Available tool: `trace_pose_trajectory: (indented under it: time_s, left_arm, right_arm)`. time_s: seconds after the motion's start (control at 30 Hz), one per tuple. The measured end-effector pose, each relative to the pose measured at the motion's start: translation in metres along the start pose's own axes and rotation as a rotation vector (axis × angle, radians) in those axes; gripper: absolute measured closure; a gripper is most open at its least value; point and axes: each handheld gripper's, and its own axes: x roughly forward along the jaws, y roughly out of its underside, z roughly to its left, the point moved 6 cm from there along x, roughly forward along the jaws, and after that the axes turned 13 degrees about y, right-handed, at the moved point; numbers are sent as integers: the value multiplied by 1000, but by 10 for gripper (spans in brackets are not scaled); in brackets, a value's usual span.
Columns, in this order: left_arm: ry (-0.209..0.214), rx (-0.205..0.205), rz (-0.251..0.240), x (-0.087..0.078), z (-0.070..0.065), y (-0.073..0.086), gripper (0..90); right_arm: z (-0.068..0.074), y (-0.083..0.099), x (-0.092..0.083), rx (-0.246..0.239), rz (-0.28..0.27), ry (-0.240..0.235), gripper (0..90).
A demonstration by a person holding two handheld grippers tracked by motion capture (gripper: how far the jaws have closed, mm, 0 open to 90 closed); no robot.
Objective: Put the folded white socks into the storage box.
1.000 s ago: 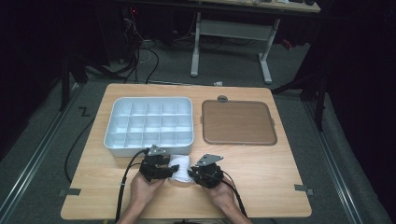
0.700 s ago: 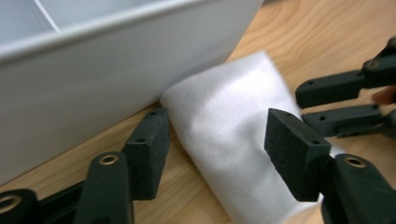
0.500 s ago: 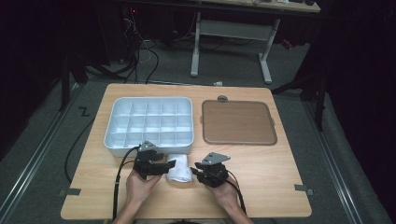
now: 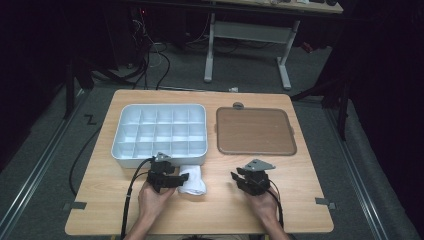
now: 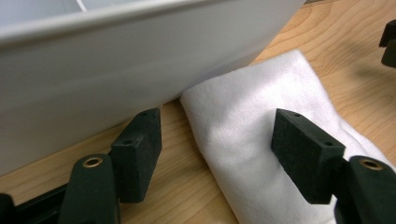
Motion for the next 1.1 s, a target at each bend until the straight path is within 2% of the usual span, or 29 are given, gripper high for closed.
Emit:
trace_pose_trajectory:
  time_s: [0.07,0.23,0.3,0.43,0.53,0.67,0.77,0.93,1.0,1.1]
  left_arm:
    - [-10,9,14,2,2,3,350]
    - [-1,-10,30,5,1,5,393]
    - [8,-19,38,4,0,6,436]
    - [18,-10,42,4,-3,8,524]
    - [27,-22,46,4,-4,9,567]
    - [44,-43,55,4,-5,10,607]
    - [49,-34,47,4,-7,11,648]
    - [67,-34,51,4,-11,13,687]
    - [73,-16,51,3,-12,14,714]
    - [84,-14,53,2,-13,14,733]
  right_arm:
    - [-14,7,-1,36,8,29,672]
    - [-44,25,-6,87,28,100,654]
    - [-53,31,-7,101,39,121,632]
    - [-64,41,-7,119,52,161,591]
    - [-69,46,-6,144,54,164,569]
    - [-69,47,-6,139,56,175,553]
    - [-68,46,-5,122,57,186,524]
    - [-69,47,-5,126,60,192,513]
    - [-68,46,-6,126,59,194,512]
    - [-68,46,-6,126,59,198,511]
